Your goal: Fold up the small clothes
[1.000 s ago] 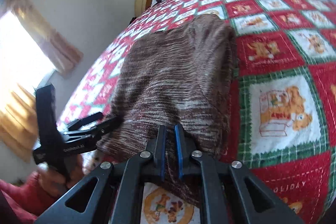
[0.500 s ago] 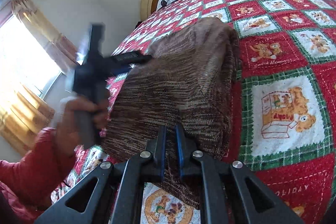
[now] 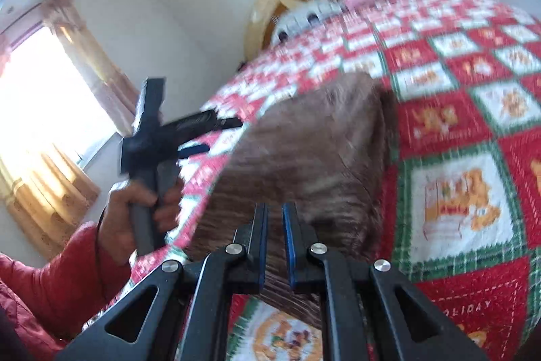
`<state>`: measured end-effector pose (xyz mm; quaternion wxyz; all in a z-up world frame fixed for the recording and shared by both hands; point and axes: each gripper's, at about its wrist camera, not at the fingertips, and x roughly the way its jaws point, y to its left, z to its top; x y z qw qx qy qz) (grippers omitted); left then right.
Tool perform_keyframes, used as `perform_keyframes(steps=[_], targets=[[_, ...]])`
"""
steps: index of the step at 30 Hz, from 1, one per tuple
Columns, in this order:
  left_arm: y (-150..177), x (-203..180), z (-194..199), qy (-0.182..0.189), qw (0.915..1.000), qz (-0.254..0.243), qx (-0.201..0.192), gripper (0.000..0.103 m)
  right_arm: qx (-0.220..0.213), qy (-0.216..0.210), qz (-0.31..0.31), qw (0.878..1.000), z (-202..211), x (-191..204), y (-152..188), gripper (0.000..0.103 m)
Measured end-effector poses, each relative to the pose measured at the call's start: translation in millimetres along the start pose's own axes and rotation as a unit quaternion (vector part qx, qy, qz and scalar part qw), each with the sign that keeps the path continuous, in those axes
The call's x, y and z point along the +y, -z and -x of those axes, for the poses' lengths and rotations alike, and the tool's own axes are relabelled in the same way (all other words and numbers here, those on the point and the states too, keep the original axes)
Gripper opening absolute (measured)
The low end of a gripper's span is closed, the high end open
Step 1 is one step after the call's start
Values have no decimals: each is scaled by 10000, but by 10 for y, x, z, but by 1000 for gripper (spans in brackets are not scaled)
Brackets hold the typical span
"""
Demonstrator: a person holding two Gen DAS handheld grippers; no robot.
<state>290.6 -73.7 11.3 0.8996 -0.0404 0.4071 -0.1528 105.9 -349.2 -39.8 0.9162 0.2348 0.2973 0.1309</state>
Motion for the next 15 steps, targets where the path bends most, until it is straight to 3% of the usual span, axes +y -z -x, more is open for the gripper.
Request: perform_keyframes(steps=[2, 5, 7, 8, 11, 15], targets=[[200, -174, 108, -108, 9990, -426, 26, 101, 251, 198, 47, 9995, -110, 30, 25, 9], [495, -257, -32, -34, 9970, -567, 529, 101, 695, 508, 12, 9963, -281, 5, 79, 9], [667, -191, -142, 90, 9967, -343, 733, 103, 700, 459, -136, 9964, -264, -37, 74, 9], [699, -161, -102, 126, 9978, -259, 605, 103, 712, 503, -251, 9959, -252, -61, 90, 9], [736, -208, -6, 55, 9967, -444, 677, 103, 577, 580, -358, 9960, -151, -44, 137, 9], [795, -149, 90, 85, 9966, -329, 756, 103, 488, 867, -218, 9948, 12, 55, 224, 10]])
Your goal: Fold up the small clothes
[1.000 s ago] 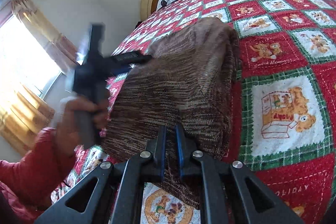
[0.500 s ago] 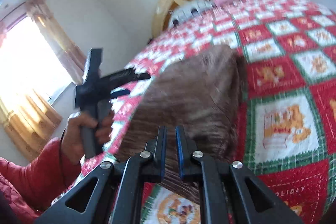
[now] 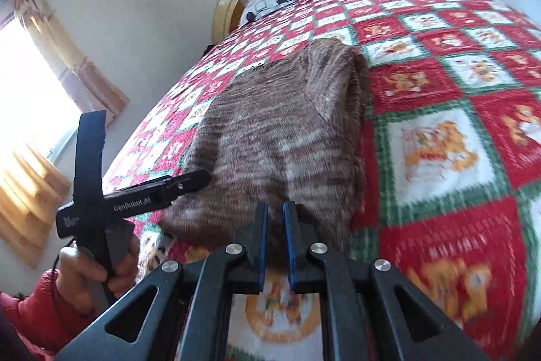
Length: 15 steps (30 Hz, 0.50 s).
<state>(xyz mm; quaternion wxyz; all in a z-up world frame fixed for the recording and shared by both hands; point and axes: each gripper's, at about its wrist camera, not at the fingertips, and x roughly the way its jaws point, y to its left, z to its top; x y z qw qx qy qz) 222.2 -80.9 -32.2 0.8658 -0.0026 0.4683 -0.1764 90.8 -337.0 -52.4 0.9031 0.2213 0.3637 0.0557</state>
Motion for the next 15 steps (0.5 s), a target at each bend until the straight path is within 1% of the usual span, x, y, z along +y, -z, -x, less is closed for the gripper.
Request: perform_keyframes(steps=[2, 4, 5, 7, 8, 9, 10, 12, 15], targets=[[77, -5, 52, 18, 10000, 59, 13, 103, -47, 70, -98, 9999, 130, 60, 69, 10], [128, -38, 116, -7, 10000, 42, 10, 103, 25, 135, -279, 9995, 200, 79, 87, 12], [138, -37, 141, -40, 10000, 9, -19, 103, 44, 177, -340, 9993, 236, 91, 103, 16], [137, -58, 207, -119, 9998, -77, -114, 103, -114, 386, -415, 9983, 321, 139, 106, 31], [136, -71, 246, -157, 9996, -134, -173, 103, -205, 427, -424, 9980, 352, 153, 101, 47], [140, -83, 284, -189, 9994, -181, -218, 103, -340, 467, -430, 9974, 398, 176, 93, 61], [142, -94, 325, -229, 9991, -231, -268, 103, -462, 511, -432, 9967, 435, 195, 77, 66], [135, -104, 363, -294, 9986, -305, -319, 103, -587, 569, -441, 9957, 464, 219, 24, 68], [111, -118, 393, -293, 9979, -436, -377, 103, -406, 677, -472, 9958, 366, 206, -91, 68]])
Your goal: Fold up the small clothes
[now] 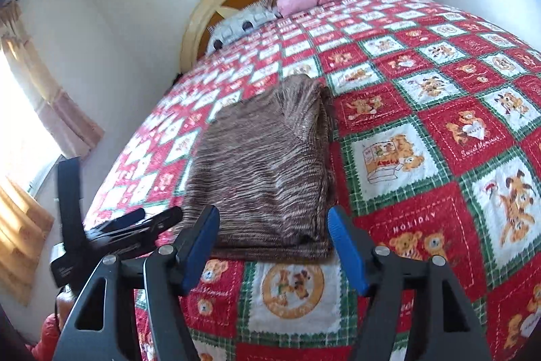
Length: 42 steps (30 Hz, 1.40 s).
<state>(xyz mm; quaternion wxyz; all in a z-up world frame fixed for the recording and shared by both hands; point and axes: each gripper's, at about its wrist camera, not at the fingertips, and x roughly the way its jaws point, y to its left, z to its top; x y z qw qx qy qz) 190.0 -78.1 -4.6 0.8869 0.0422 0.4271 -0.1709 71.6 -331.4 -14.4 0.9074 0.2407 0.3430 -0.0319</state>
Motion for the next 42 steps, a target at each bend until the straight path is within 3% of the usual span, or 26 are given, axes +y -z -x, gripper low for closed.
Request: perform_keyframes(steps=[3, 8, 11, 16, 21, 22, 23, 24, 27, 32, 35, 42], targets=[[-74, -2, -23, 242, 9997, -82, -39, 103, 64, 80, -15, 9999, -103, -50, -138, 68], [-339, 62, -306, 719, 9971, 189, 155, 103, 84, 127, -364, 9992, -337, -245, -455, 68], [-509, 134, -554, 1179, 9905, 589, 399, 103, 163, 272, -439, 9985, -549, -345, -571, 68], [-630, 196, -934, 1455, 9786, 1247, 754, 103, 375, 218, -545, 9976, -966, -454, -683, 68], [-664, 36, -973, 1306, 9857, 889, 581, 101, 366, -66, -253, 9990, -1161, -342, -744, 68], [-656, 7, -971, 1280, 9870, 825, 519, 96, 383, -30, -162, 9991, -1186, -305, -748, 68], [-652, -12, -971, 1318, 9871, 774, 472, 82, 427, 9, -64, 9991, -1218, -270, -755, 68], [-654, -21, -988, 1478, 9845, 789, 515, 73, 503, 74, 63, 9987, -1264, -226, -767, 65], [-660, 34, -1005, 1528, 9812, 1048, 541, 65, 628, 184, 192, 9977, -1339, -175, -772, 40], [-691, -29, -825, 1195, 9891, 815, 289, 40, 573, 368, 444, 9967, -1314, 1, -760, 30], [-721, -36, -714, 1025, 9922, 682, 217, 36, 320, 633, 893, 9935, -1222, 262, -749, 28], [-711, 167, -411, 530, 9974, 470, -114, 36, -29, 485, 1234, 9912, -1077, 708, -752, 26]])
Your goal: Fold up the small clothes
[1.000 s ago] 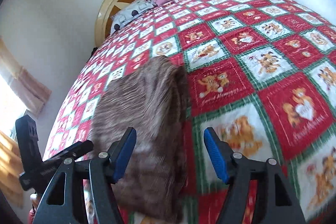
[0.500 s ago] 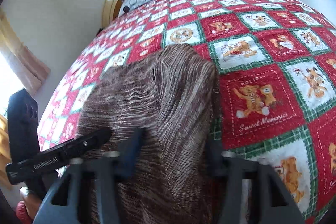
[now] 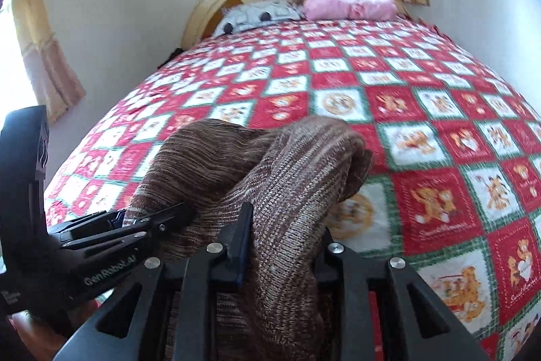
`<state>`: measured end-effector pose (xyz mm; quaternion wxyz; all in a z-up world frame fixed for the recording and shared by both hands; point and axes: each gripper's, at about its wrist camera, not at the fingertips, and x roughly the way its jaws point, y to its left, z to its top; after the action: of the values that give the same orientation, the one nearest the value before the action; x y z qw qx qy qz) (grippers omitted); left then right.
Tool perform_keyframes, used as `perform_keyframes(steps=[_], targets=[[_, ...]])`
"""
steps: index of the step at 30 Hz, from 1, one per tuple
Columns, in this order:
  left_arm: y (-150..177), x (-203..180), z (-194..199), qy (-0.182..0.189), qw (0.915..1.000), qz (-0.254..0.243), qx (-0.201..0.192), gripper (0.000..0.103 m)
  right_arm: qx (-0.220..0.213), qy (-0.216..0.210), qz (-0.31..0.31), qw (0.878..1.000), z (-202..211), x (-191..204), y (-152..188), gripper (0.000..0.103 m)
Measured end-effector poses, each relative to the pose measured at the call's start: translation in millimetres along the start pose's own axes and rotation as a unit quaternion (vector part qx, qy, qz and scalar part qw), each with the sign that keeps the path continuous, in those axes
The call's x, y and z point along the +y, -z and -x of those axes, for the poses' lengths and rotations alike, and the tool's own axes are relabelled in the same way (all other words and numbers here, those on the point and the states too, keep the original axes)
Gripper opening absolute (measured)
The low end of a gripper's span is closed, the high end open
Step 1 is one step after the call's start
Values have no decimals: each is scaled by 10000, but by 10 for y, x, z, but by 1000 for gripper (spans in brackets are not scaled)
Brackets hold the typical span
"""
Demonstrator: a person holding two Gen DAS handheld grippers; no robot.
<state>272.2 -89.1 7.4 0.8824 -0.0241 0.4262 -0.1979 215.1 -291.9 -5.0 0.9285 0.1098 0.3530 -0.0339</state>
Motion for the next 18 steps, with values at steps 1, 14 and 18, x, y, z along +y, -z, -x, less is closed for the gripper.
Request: perform_keyframes(steps=[1, 14, 18], targets=[[-25, 57, 47, -48, 10000, 19, -51, 36, -25, -27, 47, 10000, 9, 75, -5, 26], [-69, 1213, 736, -825, 9938, 628, -390, 36, -262, -1076, 498, 9926, -93, 1335, -135, 25], [-16, 1604, 863, -1193, 9887, 805, -425, 36, -210, -1419, 646, 9875, -245, 1817, -105, 25]])
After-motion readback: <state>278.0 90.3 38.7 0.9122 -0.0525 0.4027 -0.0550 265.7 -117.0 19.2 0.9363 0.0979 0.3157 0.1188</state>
